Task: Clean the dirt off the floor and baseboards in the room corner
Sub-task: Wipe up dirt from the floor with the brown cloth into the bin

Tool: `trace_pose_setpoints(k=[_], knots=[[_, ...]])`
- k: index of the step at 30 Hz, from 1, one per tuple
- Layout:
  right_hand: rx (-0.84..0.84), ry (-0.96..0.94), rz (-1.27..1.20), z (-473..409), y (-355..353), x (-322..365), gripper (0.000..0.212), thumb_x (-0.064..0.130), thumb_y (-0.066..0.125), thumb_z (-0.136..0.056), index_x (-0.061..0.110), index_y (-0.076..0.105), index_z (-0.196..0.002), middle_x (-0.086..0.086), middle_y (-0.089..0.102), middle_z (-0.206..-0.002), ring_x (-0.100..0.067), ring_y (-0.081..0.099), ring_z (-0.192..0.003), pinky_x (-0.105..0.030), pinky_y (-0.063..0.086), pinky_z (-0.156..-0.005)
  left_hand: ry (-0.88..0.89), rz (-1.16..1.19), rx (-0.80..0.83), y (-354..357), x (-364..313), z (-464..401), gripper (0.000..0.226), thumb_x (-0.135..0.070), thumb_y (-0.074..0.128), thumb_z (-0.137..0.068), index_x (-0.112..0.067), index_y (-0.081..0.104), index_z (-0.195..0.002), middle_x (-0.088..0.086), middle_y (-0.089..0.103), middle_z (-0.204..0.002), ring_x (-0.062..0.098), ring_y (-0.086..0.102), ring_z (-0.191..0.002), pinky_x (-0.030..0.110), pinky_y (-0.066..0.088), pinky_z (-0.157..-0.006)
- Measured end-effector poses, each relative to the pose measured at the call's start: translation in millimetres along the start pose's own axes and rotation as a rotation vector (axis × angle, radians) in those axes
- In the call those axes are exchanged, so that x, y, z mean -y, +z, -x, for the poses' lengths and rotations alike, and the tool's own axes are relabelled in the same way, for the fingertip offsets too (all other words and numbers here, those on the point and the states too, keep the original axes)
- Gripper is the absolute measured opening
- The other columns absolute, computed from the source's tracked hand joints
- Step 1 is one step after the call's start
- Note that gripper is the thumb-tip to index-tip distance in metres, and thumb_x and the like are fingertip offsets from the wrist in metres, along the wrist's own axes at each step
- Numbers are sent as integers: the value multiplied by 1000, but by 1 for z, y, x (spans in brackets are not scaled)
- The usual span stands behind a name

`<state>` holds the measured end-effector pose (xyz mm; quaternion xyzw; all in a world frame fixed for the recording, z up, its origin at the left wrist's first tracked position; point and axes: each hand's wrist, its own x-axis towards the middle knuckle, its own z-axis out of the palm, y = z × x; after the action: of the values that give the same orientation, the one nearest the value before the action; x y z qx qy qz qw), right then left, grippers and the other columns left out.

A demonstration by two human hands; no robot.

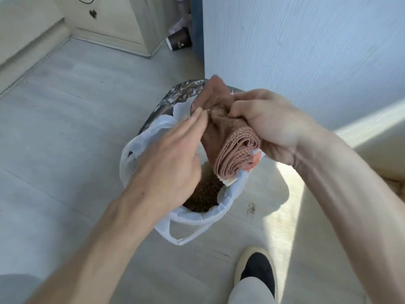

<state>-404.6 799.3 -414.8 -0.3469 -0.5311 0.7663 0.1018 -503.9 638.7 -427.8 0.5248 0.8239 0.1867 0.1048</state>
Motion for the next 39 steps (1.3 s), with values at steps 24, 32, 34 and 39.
trace_pose_setpoints(k=[24,32,34,39], knots=[[-130,-145,-45,11,-37,-7,16,-1,53,-84,-6,66,-92,-18,56,-77,-29,53,-67,-39,44,-65,6,336,-244,11,-20,-22,47,-15,47,-101,-25,55,-147,-17,57,-140,-2,56,-123,25,50,-102],[-326,-263,-286,64,-79,-46,18,14,60,-100,9,66,-116,-11,70,-95,-23,69,-84,-31,57,-68,302,462,44,53,-79,-8,55,-31,53,-107,-16,38,-158,-7,34,-165,0,26,-151,31,31,-122],[-418,-185,-338,69,-96,-70,14,13,59,-99,11,68,-109,-11,71,-94,-23,70,-84,-32,58,-67,301,468,70,72,-82,13,48,-23,54,-106,-20,46,-153,-11,42,-160,-3,32,-148,24,30,-120],[-692,95,-397,64,-133,-157,15,9,55,-97,8,66,-107,-19,74,-99,-30,72,-81,-30,55,-54,-113,511,369,160,-65,39,58,-36,47,-107,-35,27,-161,-19,33,-163,-3,32,-146,23,25,-122]])
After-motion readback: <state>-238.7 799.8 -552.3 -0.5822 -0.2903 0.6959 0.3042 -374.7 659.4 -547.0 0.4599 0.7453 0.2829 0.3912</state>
